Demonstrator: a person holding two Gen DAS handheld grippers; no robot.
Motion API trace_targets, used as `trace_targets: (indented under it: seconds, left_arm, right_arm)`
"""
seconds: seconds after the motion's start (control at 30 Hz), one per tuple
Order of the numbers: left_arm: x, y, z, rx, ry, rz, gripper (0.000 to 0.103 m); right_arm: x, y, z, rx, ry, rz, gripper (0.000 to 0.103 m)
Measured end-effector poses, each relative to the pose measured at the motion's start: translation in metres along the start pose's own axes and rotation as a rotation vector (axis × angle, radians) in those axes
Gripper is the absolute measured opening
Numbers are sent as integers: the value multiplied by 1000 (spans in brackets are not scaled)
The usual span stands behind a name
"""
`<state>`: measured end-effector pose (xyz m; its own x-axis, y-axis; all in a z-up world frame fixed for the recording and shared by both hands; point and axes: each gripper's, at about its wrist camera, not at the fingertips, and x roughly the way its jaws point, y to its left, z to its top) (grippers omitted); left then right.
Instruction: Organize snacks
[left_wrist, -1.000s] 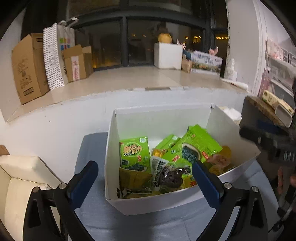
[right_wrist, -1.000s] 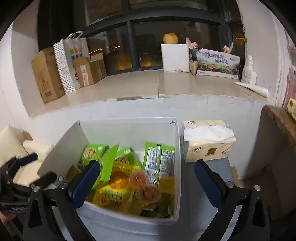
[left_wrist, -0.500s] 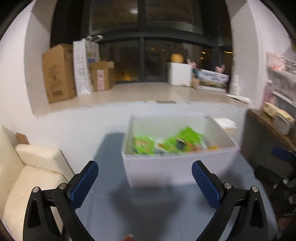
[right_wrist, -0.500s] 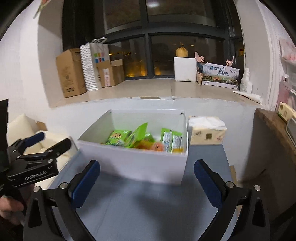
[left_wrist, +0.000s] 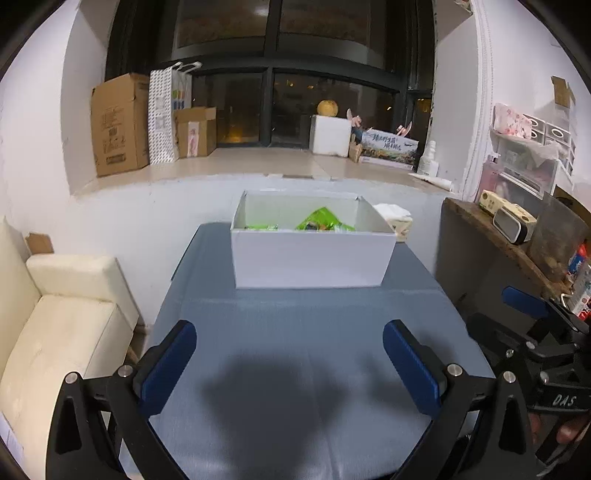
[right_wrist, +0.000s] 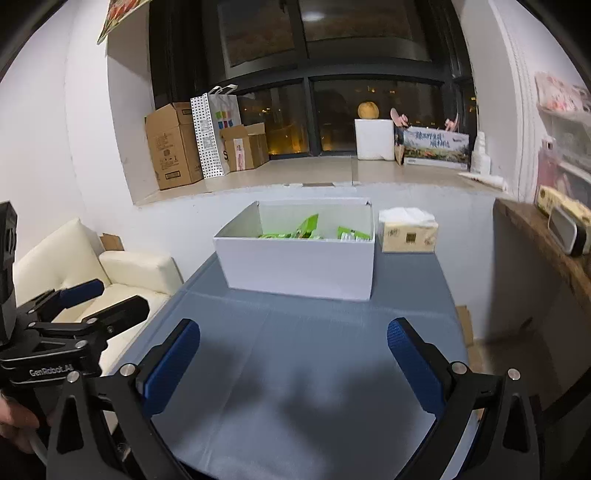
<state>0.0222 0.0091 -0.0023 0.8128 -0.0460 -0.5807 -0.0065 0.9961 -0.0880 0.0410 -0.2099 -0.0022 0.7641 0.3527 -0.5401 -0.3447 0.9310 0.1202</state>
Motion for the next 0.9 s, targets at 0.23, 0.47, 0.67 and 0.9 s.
trace_targets:
  seconds: [0.23, 0.47, 0.67, 0.9]
  left_arm:
    - [-19, 6, -9, -11, 6, 5, 103]
    - [-18, 5, -8, 2, 8, 17, 103]
    - [-16, 5, -7, 6, 14, 17, 103]
    - [-15, 4, -7, 9, 18, 21, 103]
  right_arm:
    - [-11, 0, -3, 1, 2, 0, 103]
    - [-7, 3, -7, -8, 15, 14, 103]
    - [-8, 1, -5, -5, 14, 10, 103]
    - [-7, -1, -7, -2, 20, 13, 103]
